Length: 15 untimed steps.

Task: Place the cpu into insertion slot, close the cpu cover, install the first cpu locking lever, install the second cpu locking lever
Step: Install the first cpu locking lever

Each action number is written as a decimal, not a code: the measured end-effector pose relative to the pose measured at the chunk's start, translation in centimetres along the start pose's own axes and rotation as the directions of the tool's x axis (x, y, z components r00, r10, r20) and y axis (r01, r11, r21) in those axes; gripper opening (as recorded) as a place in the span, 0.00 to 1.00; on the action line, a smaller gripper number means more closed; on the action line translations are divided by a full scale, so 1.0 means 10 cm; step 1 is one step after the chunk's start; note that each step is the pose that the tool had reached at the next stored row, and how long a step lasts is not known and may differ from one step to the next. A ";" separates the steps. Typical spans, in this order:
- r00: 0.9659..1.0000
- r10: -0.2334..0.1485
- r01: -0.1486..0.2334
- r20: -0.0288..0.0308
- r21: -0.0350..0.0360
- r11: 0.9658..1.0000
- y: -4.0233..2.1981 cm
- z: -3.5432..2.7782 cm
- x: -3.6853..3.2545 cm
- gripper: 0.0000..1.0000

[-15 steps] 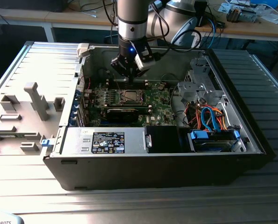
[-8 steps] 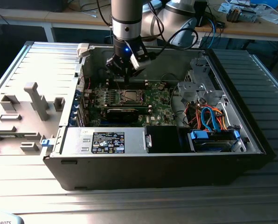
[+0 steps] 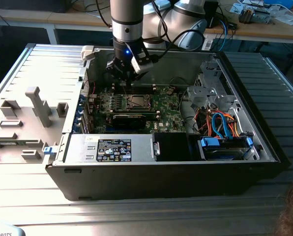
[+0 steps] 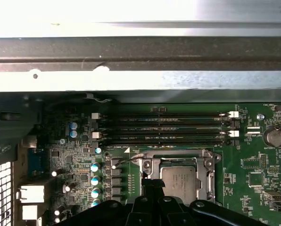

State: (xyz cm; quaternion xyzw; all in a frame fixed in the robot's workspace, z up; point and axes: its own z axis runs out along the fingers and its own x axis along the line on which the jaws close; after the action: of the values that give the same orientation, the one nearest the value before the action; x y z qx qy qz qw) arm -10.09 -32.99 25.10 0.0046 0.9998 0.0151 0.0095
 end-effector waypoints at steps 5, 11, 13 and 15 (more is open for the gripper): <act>1.000 0.000 0.000 0.000 0.000 1.000 0.000 0.000 0.010 0.11; 1.000 0.000 0.000 0.000 0.000 1.000 -0.001 -0.001 0.048 0.11; 1.000 0.000 0.000 0.000 0.000 1.000 -0.001 -0.001 0.062 0.11; 1.000 0.000 0.000 0.000 0.000 1.000 -0.001 -0.002 0.101 0.11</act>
State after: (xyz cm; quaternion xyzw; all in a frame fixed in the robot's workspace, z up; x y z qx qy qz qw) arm -11.10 -32.99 25.10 0.0045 0.9998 0.0151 0.0095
